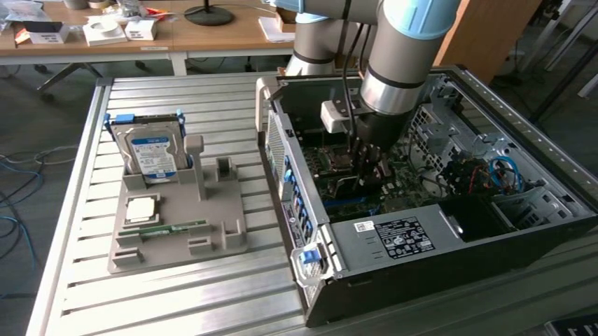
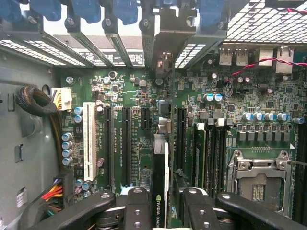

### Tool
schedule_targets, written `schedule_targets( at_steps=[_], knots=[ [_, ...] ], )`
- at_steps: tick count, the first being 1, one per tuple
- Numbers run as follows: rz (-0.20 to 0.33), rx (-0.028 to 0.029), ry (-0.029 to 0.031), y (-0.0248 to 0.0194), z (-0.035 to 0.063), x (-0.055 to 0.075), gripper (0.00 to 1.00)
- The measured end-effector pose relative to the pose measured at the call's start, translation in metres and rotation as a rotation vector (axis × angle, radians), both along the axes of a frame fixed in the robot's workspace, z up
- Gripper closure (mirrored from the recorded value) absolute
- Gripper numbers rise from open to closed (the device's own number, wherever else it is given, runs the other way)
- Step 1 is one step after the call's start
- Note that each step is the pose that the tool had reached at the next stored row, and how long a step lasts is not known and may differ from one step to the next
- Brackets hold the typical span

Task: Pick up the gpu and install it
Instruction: 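Insert the gpu into the slot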

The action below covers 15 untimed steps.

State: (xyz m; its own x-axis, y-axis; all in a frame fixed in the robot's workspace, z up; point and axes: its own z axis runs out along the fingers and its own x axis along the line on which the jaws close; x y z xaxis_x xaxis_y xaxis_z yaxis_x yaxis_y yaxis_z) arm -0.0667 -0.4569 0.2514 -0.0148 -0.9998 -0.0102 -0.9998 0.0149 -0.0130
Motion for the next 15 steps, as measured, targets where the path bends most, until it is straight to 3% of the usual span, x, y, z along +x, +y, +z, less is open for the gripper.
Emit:
schedule_targets(
  at_steps=[5, 15],
  knots=[
    [0.0, 0.0001, -0.0001, 0.0, 0.0092, 0.0, 0.67],
    [0.0, 0.0, 0.0, 0.0, 0.0376, 0.0, 0.67]
  ],
)
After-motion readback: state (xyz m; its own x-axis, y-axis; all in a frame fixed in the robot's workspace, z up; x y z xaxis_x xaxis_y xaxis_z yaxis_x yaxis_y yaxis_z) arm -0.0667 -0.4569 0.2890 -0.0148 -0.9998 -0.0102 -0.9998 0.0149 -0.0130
